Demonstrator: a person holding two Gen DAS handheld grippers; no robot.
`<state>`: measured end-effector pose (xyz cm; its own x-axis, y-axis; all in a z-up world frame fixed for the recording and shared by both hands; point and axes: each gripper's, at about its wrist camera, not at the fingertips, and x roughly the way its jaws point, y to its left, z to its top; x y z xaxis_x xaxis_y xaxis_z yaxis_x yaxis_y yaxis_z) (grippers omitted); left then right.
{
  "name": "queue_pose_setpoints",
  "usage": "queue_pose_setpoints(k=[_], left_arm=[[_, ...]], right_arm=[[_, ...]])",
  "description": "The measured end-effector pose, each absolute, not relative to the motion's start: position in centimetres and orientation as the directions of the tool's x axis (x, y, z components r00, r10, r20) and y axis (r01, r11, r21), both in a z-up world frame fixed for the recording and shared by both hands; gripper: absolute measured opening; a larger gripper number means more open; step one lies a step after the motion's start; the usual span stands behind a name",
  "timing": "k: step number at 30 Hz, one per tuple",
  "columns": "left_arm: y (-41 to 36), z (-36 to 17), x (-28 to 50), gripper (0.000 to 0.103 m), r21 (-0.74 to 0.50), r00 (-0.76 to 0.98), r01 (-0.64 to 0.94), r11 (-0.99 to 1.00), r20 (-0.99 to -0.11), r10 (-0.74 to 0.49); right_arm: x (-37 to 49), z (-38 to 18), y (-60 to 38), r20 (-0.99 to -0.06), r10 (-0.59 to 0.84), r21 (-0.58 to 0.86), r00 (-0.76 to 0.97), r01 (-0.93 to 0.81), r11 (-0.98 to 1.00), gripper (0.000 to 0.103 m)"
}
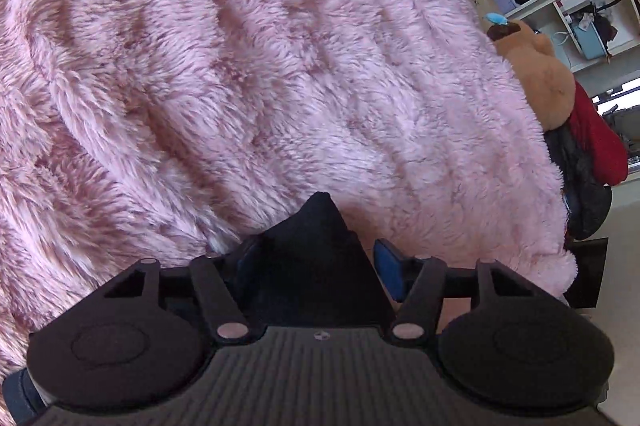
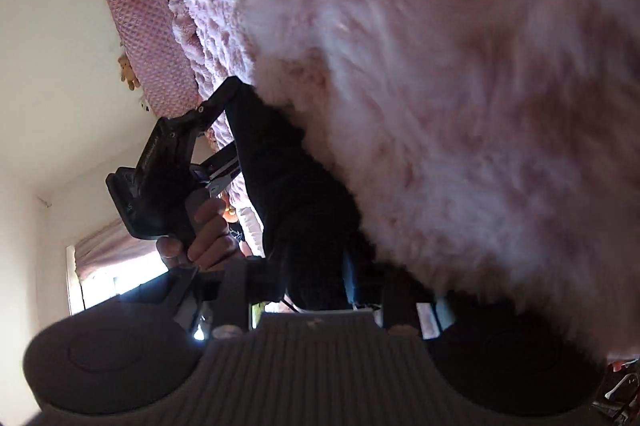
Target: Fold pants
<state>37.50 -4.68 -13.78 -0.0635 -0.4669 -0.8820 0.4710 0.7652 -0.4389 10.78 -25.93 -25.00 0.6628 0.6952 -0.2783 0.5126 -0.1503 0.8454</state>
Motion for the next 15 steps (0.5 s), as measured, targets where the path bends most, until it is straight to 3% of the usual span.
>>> queue_pose_setpoints(k=[2, 3, 9, 15], left_arm=[[-5.1, -13.8, 37.4, 0.022, -0.394, -0.055, 0.487, 0.78, -0.905, -0.423], [-5.3, -13.7, 37.4, 0.018, -0.387, -0.051, 0.477, 0.79, -0.909, -0.414], [-4.0, -14.1, 39.7, 0.01, -0.456, -0.052, 0.324, 0.829, -0.883, -0.466], [-3.0, -14.8, 40.5, 0.008, -0.549, -0.012, 0.32, 0.772, -0.817, -0.576]], right_arm=[[10.3, -24.9, -25.9, -0.291, 0.666, 0.838, 0.686, 0.519, -0.168, 0.011], [10.1, -24.8, -26.0, -0.297, 0.652, 0.84, 0.697, 0.516, -0.169, 0.01], [7.4, -24.8, -26.2, -0.315, 0.62, 0.826, 0.718, 0.53, -0.194, 0.005], [5.6, -24.0, -26.4, -0.312, 0.599, 0.823, 0.738, 0.525, -0.218, 0.002]])
